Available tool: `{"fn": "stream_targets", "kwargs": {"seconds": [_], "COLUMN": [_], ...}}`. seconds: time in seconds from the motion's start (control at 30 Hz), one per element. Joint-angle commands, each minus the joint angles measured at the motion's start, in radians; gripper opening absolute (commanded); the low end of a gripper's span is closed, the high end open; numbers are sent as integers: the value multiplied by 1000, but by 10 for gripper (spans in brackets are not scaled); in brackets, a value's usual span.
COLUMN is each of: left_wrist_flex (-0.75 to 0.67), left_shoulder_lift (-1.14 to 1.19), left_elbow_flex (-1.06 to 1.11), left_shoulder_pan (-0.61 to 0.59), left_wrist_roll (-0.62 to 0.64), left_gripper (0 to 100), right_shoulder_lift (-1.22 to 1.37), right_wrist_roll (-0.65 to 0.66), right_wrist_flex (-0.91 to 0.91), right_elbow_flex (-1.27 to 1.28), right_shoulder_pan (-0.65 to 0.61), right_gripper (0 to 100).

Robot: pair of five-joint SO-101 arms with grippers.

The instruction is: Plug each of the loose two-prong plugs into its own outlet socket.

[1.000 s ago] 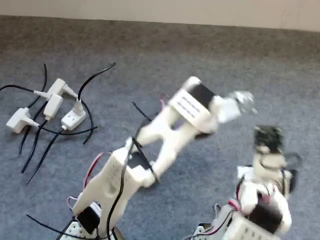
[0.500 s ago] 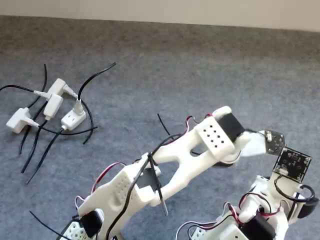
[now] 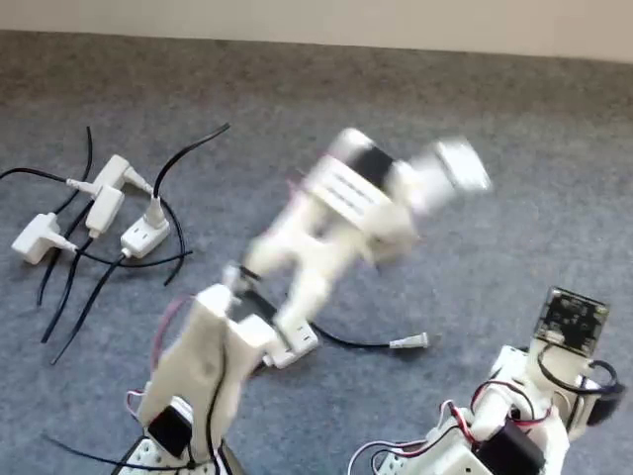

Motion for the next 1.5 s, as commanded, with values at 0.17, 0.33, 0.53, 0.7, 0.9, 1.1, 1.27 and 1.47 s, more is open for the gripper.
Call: {"fn": "stream_targets", "kwargs": {"seconds": [0.17,0.33,0.53,0.7,0.9,1.1,1.27,1.47], "left_wrist_flex": [11,11,-34,-201,-288,-302,-302,-302], "left_shoulder_lift": [-318,-401,-406,-406,-406,-406,-406,-406], "left_elbow_flex": [-65,203,444,601,737,743,750,753], "left_shoulder_pan": [-447,-633,-832,-977,-1078,-1139,-1139,-1138], "left_wrist_roll": [152,150,-9,-138,-269,-304,-304,-304], "left_gripper": [253,253,255,255,255,255,254,253], "right_shoulder_lift": [240,753,1251,1365,1348,1349,1349,1353], "right_wrist_roll": [15,80,319,795,1128,1295,1297,1290], "right_wrist_flex": [-70,-7,251,414,412,232,27,-88], "right_elbow_flex": [-131,-404,-753,-858,-792,-585,-426,-360], "right_shoulder_pan": [-166,-378,-670,-822,-917,-917,-917,-917], "right_gripper": [365,365,365,364,349,264,264,261]}}
